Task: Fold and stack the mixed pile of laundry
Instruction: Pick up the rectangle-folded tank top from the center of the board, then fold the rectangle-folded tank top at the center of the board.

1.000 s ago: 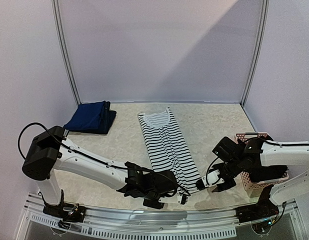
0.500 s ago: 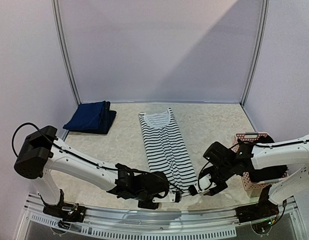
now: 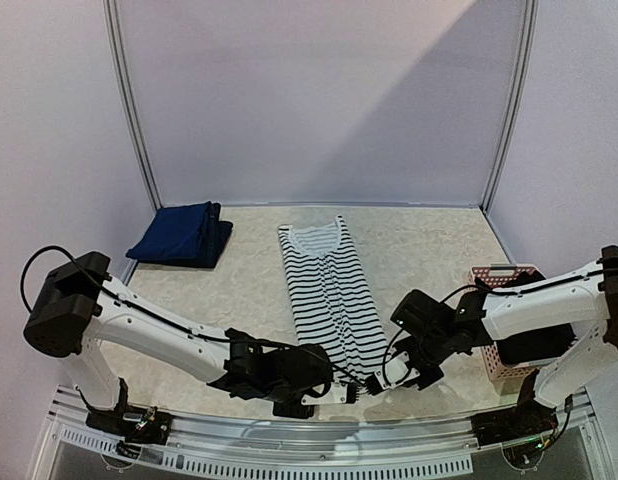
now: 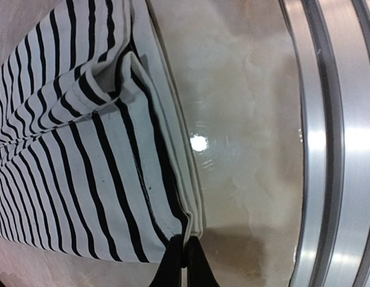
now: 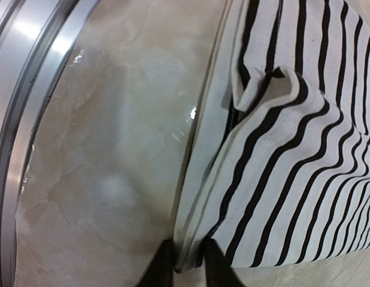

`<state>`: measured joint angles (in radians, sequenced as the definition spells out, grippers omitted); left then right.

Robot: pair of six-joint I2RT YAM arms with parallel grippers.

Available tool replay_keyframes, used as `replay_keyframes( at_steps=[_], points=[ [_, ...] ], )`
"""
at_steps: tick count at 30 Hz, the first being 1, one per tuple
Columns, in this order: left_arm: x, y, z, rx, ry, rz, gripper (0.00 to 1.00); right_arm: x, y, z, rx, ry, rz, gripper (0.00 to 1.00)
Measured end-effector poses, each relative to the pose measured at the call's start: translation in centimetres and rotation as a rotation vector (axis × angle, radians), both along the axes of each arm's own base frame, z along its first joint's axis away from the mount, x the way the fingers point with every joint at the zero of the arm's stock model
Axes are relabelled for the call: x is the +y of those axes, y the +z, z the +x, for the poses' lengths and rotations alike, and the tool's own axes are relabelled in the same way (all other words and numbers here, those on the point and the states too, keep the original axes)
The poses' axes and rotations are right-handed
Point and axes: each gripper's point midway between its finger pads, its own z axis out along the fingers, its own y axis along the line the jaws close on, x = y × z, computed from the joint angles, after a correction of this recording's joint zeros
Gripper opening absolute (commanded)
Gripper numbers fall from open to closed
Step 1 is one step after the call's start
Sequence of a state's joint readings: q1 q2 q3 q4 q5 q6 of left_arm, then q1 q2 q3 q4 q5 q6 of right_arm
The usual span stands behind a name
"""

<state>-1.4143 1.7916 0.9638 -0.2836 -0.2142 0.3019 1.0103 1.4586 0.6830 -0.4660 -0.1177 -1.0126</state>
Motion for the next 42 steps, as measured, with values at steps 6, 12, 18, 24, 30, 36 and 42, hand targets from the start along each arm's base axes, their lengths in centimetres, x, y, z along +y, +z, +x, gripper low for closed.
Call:
replay_keyframes(
  at_steps=[6,12,18,24,30,36,42],
  points=[
    [0.1,0.3,0.1,-0.005,0.010,-0.003,0.00,0.4,0.1,0.3,0.005,-0.013,-0.012,0.00],
    [0.5,4.5,0.6,-0.030,0.060,-0.089,0.00,0.6,3.9,0.3,-0.005,-0.045,0.042,0.00],
    [1.2,7.7,2.3,-0.107,0.133,-0.135,0.00,1.7,8.2,1.4,-0.068,-0.100,0.145,0.00],
    [2.2,7.3,4.9,-0.175,0.241,-0.094,0.00,1.4,8.1,4.0,-0.125,-0.212,0.142,0.00],
    [3.3,7.3,7.9,-0.250,0.362,-0.082,0.00,1.3,8.7,7.6,-0.185,-0.334,0.195,0.00],
    [3.9,7.8,12.2,-0.316,0.485,-0.093,0.00,1.8,8.9,11.0,-0.240,-0.407,0.224,0.00],
    [5.5,8.3,18.5,-0.353,0.644,-0.119,0.00,2.8,8.7,16.7,-0.280,-0.498,0.252,0.00]
  ],
)
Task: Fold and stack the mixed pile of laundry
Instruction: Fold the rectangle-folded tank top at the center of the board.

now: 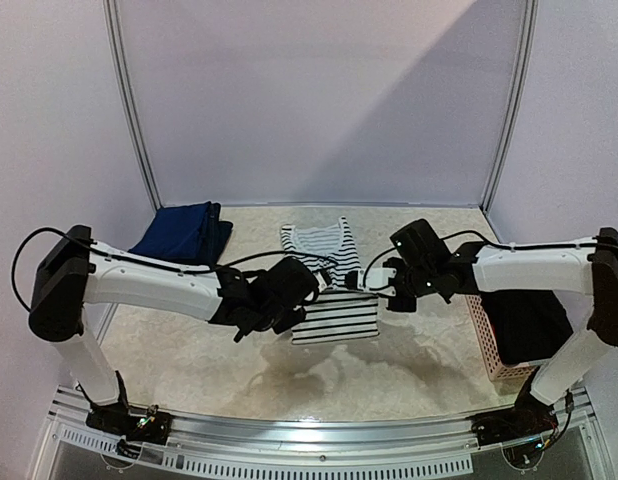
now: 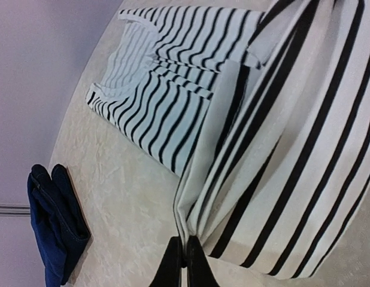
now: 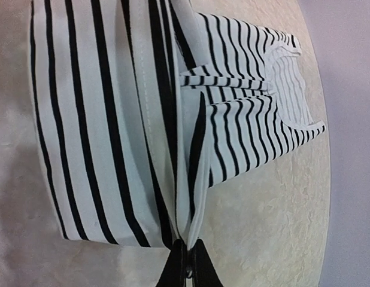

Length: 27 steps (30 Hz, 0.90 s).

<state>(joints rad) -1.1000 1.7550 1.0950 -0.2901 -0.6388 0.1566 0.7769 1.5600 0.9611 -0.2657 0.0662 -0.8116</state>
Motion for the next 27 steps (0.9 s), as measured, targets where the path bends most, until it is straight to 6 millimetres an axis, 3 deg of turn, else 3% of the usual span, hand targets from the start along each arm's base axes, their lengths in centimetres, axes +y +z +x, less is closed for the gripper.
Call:
replay_keyframes(
  at_steps=[7,13,17,27],
  points=[
    [0.4,0.4,6.2,-0.004,0.104,-0.075,0.00,0.6,-0.2,7.6,-0.006,-0.102,0.051,0.00],
    [0.9,-1.2,10.7,0.040,0.190,-0.114,0.00,1.0,-1.4,11.2,0.005,-0.145,0.058,0.00],
    [1.7,-2.3,11.7,0.072,0.224,-0.123,0.00,1.6,-1.8,12.2,0.009,-0.143,0.062,0.00],
    [2.4,-2.9,13.0,0.104,0.266,-0.142,0.00,2.9,-3.2,14.5,0.004,-0.156,0.057,0.00]
  ],
)
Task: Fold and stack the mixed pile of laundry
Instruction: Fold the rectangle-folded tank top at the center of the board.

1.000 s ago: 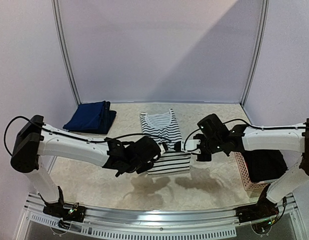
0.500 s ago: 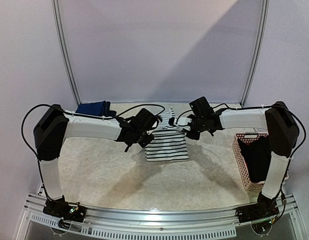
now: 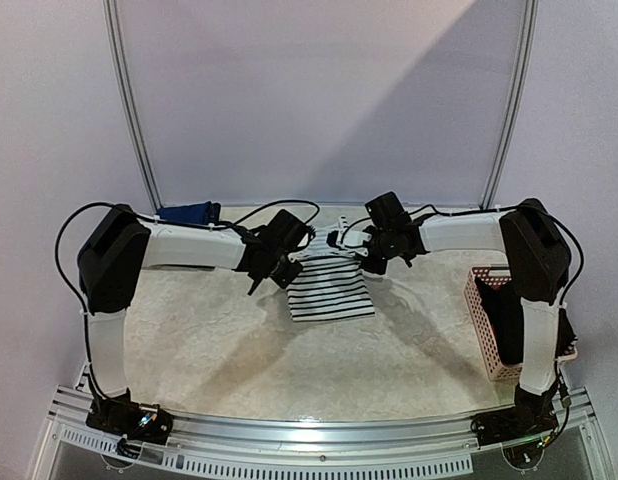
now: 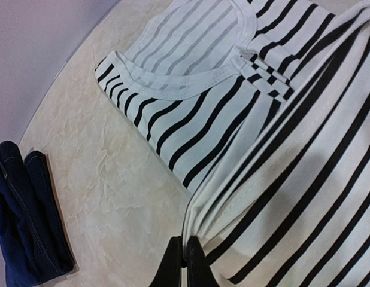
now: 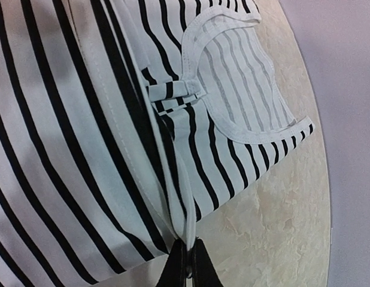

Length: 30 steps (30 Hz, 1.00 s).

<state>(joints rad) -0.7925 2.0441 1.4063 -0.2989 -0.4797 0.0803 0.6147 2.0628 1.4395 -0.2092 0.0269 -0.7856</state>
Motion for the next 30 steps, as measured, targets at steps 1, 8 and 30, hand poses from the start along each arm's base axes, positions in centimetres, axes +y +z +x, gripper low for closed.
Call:
replay_keyframes(
  at_steps=[1,8,30],
  points=[
    [0.0,-0.2,0.3,0.005,0.005,0.001,0.00,0.0,-0.4,0.2,0.002,-0.005,-0.007,0.00],
    [0.2,-2.0,0.6,0.045,0.010,0.009,0.06,-0.1,-1.9,0.5,0.018,-0.021,-0.026,0.07],
    [-4.7,8.3,-11.8,0.079,-0.488,-0.248,0.30,-3.8,5.6,-12.0,0.205,0.241,0.117,0.39]
  ],
)
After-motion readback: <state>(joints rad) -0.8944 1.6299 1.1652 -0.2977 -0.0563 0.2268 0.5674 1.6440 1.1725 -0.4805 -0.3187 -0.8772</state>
